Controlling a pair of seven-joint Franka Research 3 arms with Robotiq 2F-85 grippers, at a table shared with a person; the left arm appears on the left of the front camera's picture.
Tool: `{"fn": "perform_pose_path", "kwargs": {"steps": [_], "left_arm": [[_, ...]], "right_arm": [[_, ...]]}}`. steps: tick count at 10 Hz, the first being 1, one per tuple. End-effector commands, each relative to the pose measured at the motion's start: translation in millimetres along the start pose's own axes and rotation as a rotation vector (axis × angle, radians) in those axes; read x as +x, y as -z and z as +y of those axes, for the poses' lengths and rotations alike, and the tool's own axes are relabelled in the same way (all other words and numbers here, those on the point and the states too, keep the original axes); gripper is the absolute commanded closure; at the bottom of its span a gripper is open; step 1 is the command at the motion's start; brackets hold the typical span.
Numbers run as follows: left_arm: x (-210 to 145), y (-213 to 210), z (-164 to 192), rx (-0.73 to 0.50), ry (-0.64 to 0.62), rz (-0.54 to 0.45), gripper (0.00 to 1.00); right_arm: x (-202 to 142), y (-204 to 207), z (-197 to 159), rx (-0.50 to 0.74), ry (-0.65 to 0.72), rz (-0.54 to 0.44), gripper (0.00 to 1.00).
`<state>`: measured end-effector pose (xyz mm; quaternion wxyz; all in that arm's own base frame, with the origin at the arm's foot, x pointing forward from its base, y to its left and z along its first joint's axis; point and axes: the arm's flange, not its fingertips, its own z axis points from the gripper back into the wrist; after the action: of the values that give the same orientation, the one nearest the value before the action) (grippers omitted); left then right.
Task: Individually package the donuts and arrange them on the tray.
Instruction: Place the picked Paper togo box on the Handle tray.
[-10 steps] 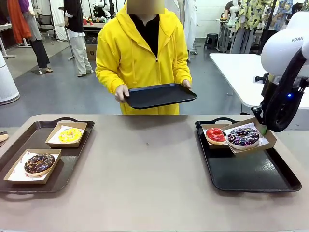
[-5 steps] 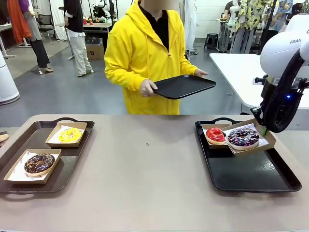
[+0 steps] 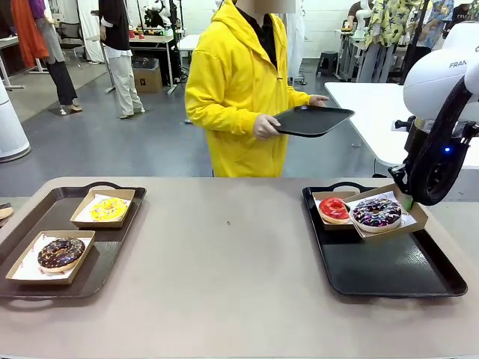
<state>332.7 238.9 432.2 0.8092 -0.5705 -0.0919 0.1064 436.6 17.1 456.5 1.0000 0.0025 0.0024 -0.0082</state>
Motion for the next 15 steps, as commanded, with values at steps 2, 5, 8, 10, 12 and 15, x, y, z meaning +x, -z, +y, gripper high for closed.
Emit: {"fn": "perform_pose_path", "kwargs": {"steps": [2,5,8,10,12,15], "left_arm": [[-2.2,-1.8,-1.1,-0.003,0.003,-0.002,0.02],[-2.2,-1.8,-1.1,-0.003,0.003,-0.002,0.02],[-2.2,-1.8,-1.1,-0.003,0.003,-0.002,0.02],[-2.2,-1.8,-1.1,-0.003,0.003,-0.002,0.02],[-2.2,-1.8,-1.1,-0.003,0.003,-0.002,0.02],[-2.2,-1.8,-1.1,-0.003,0.003,-0.002,0.02]], "right_arm": [[-8.1,25.9,-14.6,0.026,0.0,-0.041,0.99],[-18.0,50.6,-22.5,0.031,-0.001,-0.065,0.99],[-21.5,74.0,-31.8,0.06,0.001,-0.067,0.99],[-19.0,87.0,-34.5,0.06,0.008,-0.043,0.99],[-13.9,98.4,-34.9,0.049,0.008,-0.032,0.99],[-10.5,110.9,-31.7,0.06,-0.014,-0.015,0.99]]}}
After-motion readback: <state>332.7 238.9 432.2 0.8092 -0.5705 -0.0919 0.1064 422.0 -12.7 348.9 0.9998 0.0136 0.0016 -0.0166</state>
